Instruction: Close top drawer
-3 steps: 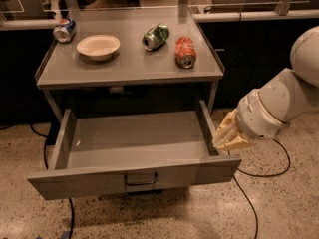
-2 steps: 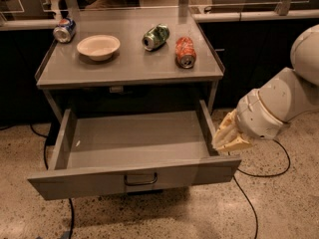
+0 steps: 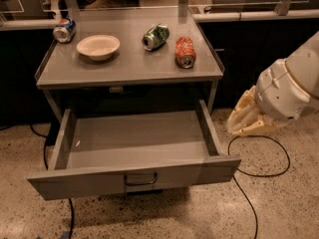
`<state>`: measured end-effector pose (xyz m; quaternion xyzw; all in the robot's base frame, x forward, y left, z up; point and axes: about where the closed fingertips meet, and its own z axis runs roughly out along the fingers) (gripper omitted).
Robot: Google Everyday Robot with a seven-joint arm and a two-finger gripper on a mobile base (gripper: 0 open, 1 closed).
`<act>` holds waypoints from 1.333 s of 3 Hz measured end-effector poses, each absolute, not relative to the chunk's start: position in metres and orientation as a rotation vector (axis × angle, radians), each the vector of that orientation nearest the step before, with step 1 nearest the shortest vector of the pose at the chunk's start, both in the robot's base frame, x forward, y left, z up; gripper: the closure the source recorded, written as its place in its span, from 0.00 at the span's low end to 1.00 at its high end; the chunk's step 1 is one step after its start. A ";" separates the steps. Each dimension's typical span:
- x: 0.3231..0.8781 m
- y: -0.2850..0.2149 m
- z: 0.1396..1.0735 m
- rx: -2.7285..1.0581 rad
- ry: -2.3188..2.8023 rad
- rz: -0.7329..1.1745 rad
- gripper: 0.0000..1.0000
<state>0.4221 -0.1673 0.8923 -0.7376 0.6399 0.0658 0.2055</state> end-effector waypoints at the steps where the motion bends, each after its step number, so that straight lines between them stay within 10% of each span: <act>1: 0.419 -0.166 0.896 -2.065 1.775 0.188 1.00; 4: 0.422 -0.149 0.874 -2.086 1.752 0.239 0.86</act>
Offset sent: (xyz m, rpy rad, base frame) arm 0.0018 0.0217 -0.0271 0.0362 0.0366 0.0492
